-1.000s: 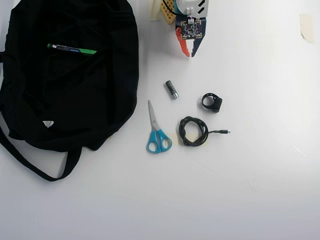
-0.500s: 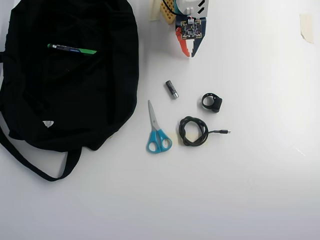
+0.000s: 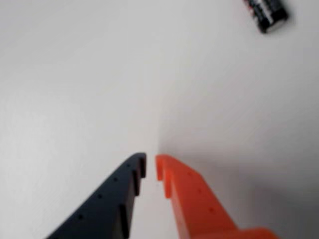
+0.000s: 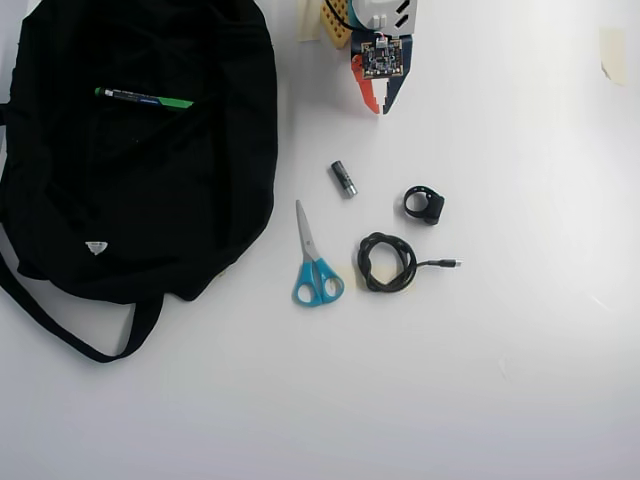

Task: Put the green marker into the black bag

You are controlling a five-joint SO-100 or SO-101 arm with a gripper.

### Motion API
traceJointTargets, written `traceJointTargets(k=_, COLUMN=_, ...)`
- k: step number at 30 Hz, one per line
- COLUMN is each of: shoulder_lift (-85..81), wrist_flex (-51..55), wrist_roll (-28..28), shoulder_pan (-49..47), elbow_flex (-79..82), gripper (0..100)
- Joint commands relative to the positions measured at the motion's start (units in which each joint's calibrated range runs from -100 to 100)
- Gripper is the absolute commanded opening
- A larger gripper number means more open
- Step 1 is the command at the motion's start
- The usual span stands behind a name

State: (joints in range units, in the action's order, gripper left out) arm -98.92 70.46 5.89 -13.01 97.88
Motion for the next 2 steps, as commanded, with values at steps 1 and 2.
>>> traceJointTargets(k=1, shoulder_lift=-0.7, wrist_flex=-0.3, wrist_roll=-0.3, shoulder_pan=0.1, elbow_flex=1.4, gripper=2)
traceJointTargets(k=2, shoulder_lift=-0.7, wrist_flex=-0.3, wrist_roll=-0.3, shoulder_pan=0.1, elbow_flex=1.4, gripper=2)
